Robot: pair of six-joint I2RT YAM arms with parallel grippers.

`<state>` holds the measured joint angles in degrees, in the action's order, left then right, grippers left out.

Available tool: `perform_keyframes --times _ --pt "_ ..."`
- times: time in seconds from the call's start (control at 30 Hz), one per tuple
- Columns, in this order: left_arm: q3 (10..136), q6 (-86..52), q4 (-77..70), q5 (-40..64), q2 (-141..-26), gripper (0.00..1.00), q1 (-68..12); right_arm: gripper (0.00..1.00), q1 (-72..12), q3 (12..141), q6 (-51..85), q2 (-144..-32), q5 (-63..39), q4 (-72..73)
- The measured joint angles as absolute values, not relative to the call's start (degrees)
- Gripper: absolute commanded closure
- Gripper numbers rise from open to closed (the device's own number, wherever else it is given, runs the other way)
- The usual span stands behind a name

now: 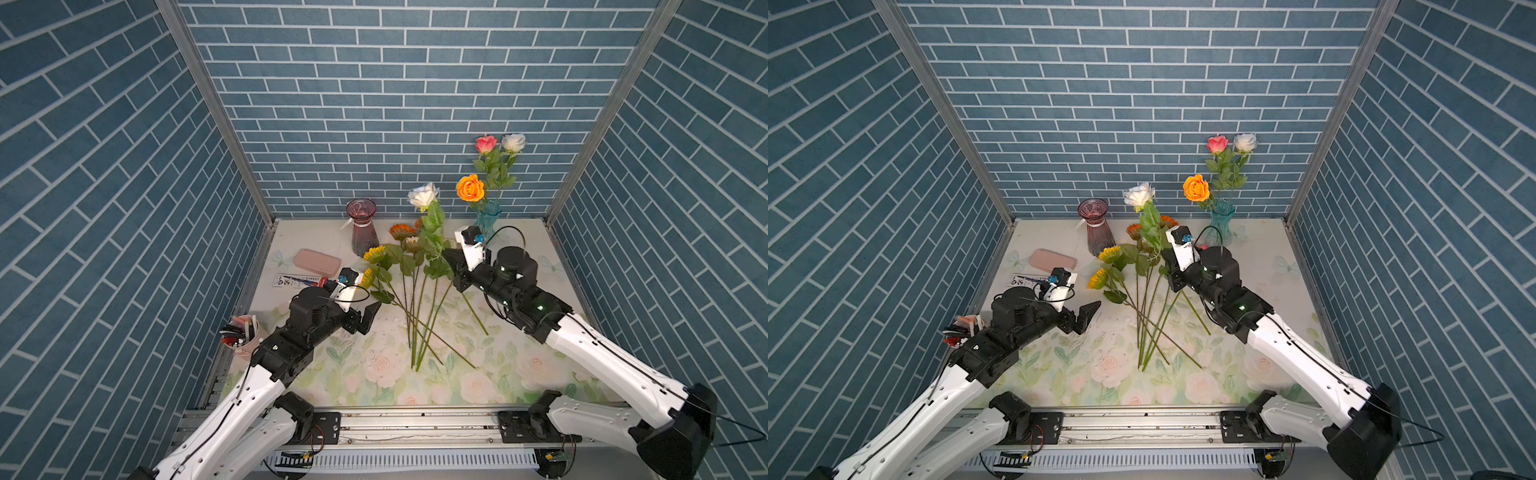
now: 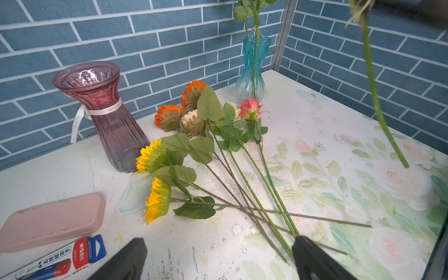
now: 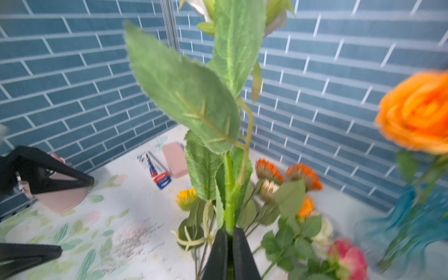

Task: Arrange the flowers in different vases according to their variety
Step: Insert the flower into the vase.

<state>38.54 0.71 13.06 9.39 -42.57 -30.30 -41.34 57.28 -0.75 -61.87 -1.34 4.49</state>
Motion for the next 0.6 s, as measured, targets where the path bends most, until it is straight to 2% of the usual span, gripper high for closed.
perform_keyframes --times 0.13,0.23,0.6 --pt "38.50 0.75 12.95 9.80 -42.48 0.00 -30.30 1.00 -41.34 57.32 -8.16 -57.43 5.19 15.44" --pt "38.50 0.80 12.97 10.13 -42.48 0.00 -30.30 1.00 -40.05 58.28 -14.83 -58.24 7.77 23.64" --pt "37.87 0.95 12.67 10.13 -41.60 0.00 -30.30 1.00 -21.02 75.31 -16.32 -78.50 2.07 40.27"
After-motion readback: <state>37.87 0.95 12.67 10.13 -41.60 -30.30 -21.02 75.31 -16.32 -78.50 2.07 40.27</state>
